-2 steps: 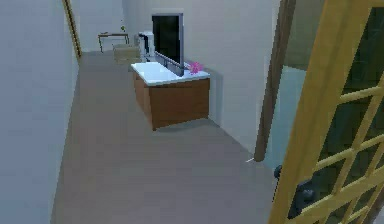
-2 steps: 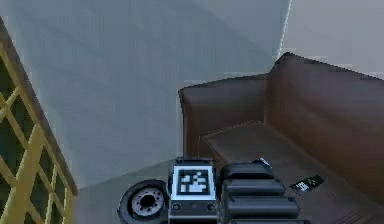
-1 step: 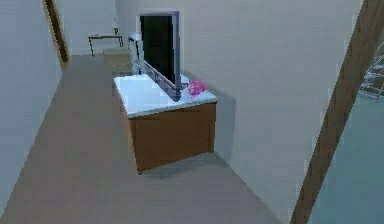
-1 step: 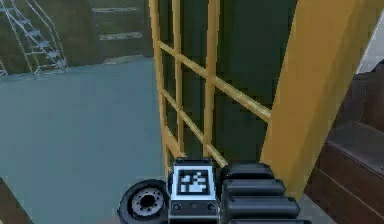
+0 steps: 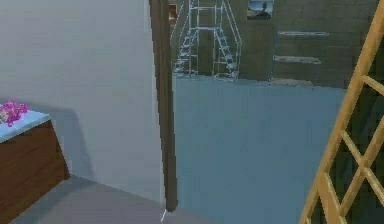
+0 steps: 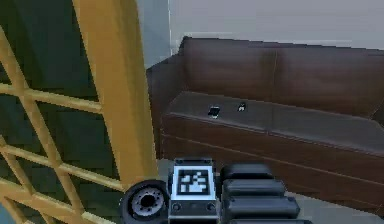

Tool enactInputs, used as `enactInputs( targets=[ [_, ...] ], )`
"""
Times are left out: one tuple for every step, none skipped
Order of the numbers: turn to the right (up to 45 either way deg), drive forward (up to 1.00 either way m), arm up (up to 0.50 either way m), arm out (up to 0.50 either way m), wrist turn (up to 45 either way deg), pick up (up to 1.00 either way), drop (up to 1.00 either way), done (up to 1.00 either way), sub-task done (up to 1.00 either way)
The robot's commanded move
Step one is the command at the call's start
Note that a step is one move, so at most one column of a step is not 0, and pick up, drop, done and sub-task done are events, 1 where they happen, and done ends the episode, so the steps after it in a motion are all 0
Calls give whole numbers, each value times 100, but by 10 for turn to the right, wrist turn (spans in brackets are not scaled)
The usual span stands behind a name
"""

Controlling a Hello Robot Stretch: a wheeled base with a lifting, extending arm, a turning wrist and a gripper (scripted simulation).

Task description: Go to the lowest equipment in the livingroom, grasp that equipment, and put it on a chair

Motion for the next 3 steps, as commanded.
enactInputs(
  targets=[
    [180,0,0,0,0,0,0,0,0],
    [0,100,0,0,0,0,0,0,0],
    [30,0,0,0,0,0,0,0,0]
  ],
)
